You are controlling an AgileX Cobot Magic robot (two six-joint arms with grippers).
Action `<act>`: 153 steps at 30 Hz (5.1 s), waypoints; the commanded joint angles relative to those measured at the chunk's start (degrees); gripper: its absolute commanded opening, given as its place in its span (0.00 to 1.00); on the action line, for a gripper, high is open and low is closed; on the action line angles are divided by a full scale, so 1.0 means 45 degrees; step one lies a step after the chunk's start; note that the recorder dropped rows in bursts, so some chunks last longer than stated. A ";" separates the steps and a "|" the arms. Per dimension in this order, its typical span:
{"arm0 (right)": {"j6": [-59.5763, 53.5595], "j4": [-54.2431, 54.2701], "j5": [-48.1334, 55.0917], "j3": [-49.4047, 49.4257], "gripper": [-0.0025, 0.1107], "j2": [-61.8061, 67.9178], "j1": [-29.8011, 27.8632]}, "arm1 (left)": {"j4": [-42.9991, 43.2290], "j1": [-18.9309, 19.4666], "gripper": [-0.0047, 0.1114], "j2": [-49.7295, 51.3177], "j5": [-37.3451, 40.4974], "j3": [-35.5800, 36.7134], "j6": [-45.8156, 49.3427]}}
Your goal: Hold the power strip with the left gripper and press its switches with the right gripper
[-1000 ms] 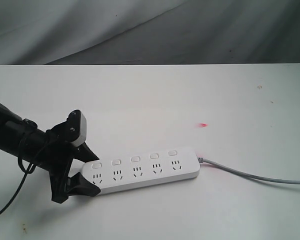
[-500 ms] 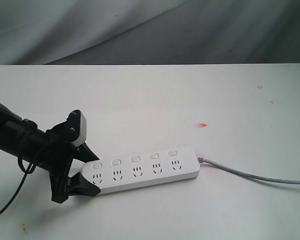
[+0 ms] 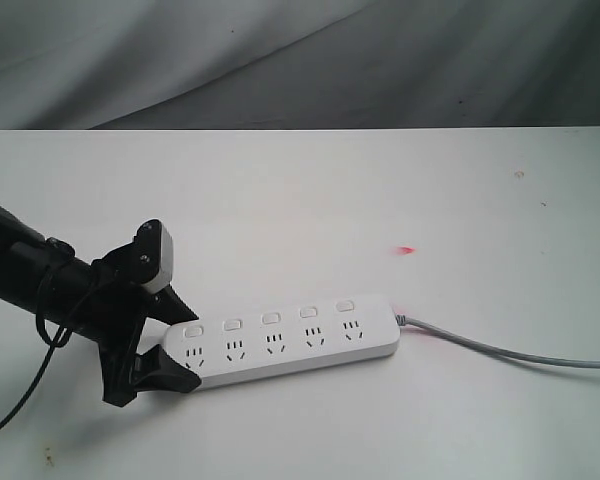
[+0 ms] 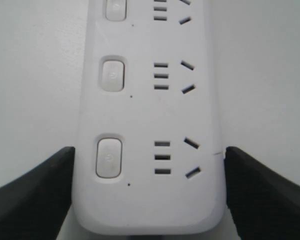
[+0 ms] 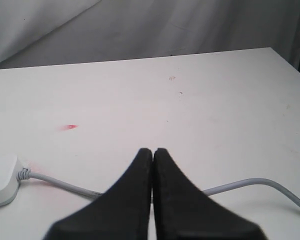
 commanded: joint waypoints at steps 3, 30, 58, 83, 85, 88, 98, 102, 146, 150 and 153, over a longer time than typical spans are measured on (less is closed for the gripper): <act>0.0039 0.0072 0.0081 0.0051 0.02 -0.0079 -0.0114 | -0.0034 -0.0042 0.04 -0.0010 0.0061 -0.0071 0.0021; 0.0039 0.0072 0.0081 0.0051 0.02 -0.0079 -0.0114 | -0.0034 -0.0042 0.04 -0.0010 0.0061 -0.0071 0.0021; 0.0039 0.0072 0.0081 0.0051 0.02 -0.0079 -0.0114 | -0.0743 -0.0042 0.04 -0.0010 0.0061 -0.0071 0.0021; 0.0039 0.0072 0.0081 0.0051 0.02 -0.0079 -0.0114 | -0.1535 -0.0042 0.20 -0.0010 -0.0620 -0.0157 0.0003; 0.0039 0.0072 0.0081 0.0051 0.02 -0.0079 -0.0114 | -0.0918 -0.0042 0.41 -0.0010 -0.0620 -0.0157 0.0003; 0.0039 0.0072 0.0081 0.0051 0.02 -0.0079 -0.0114 | -0.0827 -0.0042 0.74 -0.0010 -0.0620 -0.0157 0.0003; 0.0039 0.0072 0.0081 0.0051 0.02 -0.0079 -0.0114 | -0.0884 -0.0042 0.87 -0.1045 -0.1616 -0.0157 -0.0104; 0.0039 0.0072 0.0081 0.0051 0.02 -0.0079 -0.0114 | -0.1116 -0.0042 0.86 -0.2803 -0.2354 -0.0157 -0.0362; 0.0039 0.0072 0.0081 0.0051 0.02 -0.0079 -0.0114 | 1.1555 -0.0042 0.05 -1.9102 -0.4933 0.1832 -2.5026; 0.0039 0.0072 0.0081 0.0051 0.02 -0.0079 -0.0114 | 1.2532 -0.0042 0.05 -2.0946 -0.5473 0.3577 -2.6721; 0.0039 0.0072 0.0081 0.0051 0.02 -0.0079 -0.0114 | 1.2570 -0.0042 0.05 -2.1804 -0.5735 0.4752 -2.6930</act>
